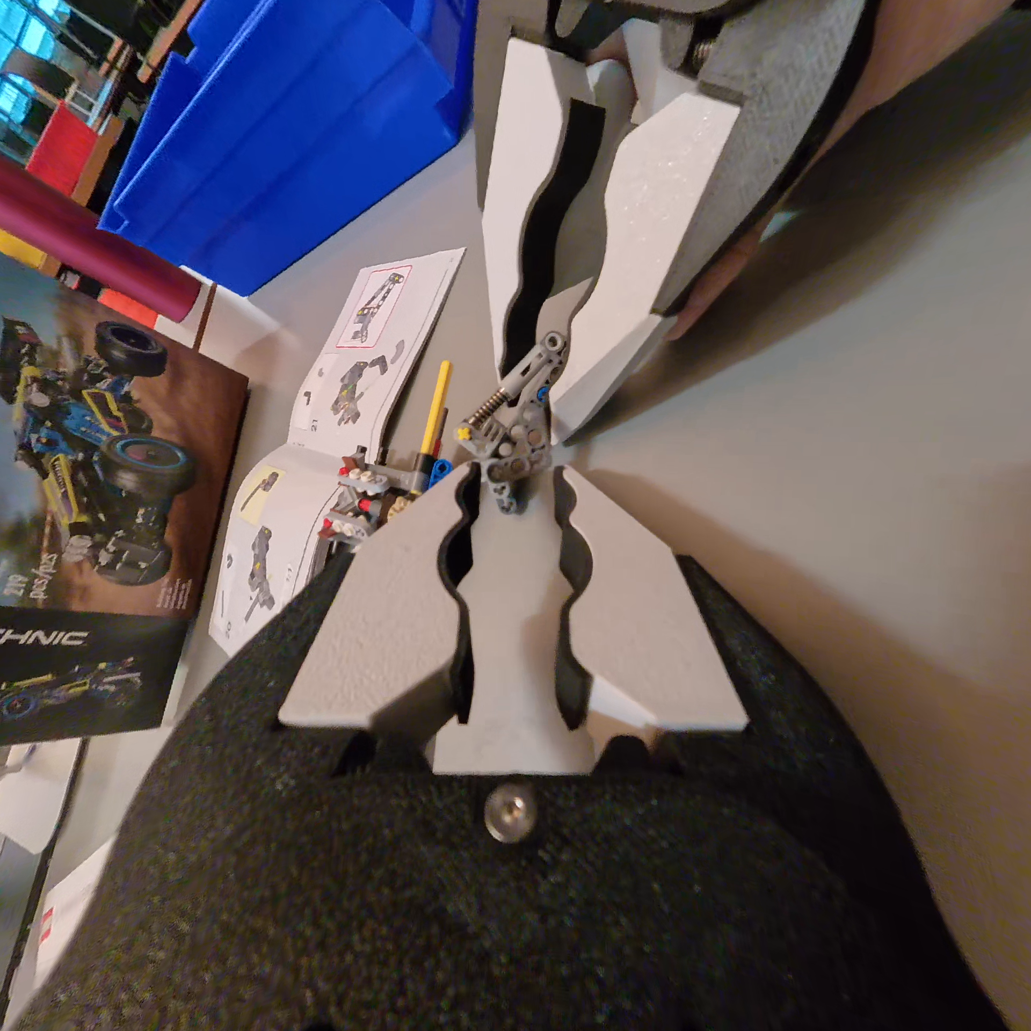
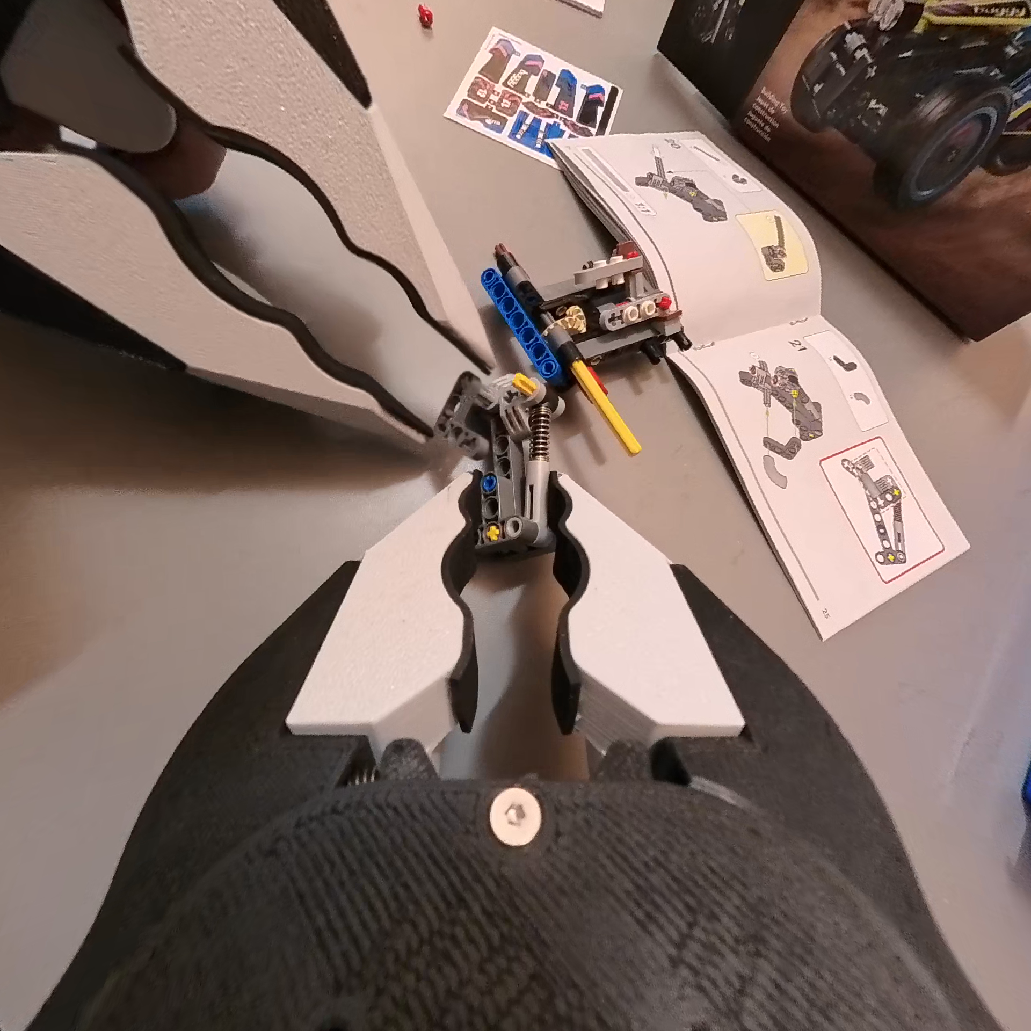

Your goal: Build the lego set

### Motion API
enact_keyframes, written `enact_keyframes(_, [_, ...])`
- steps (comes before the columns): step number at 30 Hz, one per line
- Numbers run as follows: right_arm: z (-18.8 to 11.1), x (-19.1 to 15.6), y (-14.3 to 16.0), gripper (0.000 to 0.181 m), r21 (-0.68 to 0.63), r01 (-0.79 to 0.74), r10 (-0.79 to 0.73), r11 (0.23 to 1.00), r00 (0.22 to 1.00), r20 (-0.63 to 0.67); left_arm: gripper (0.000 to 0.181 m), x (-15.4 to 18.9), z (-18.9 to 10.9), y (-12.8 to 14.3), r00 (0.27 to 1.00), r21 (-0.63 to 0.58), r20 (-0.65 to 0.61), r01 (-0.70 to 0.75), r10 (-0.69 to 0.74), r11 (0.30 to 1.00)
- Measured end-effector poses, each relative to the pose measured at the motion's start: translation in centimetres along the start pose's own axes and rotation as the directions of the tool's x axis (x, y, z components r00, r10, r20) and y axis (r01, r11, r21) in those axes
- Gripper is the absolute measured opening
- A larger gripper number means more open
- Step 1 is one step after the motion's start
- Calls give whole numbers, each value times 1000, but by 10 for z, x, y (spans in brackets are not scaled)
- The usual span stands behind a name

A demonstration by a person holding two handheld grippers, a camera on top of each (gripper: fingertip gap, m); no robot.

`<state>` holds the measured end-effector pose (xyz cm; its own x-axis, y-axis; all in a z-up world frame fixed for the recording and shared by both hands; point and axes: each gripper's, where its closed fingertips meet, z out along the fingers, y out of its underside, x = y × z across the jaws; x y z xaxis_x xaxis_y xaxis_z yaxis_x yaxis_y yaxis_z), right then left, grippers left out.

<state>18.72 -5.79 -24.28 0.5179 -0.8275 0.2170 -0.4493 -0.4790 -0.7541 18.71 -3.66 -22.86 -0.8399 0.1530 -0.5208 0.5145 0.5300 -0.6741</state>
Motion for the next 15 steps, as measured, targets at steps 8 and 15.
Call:
enact_keyframes(8, [0, 0, 0, 21, -1, -1, 1, 1000, 1000, 2, 20, -10, -9, -3, 998, 46, -4, 69, -69, 997])
enact_keyframes(15, [0, 0, -1, 21, 3, 30, -30, 1000, 999, -25, 22, -1, -10, 7, 996, -2, -79, 49, -49, 999])
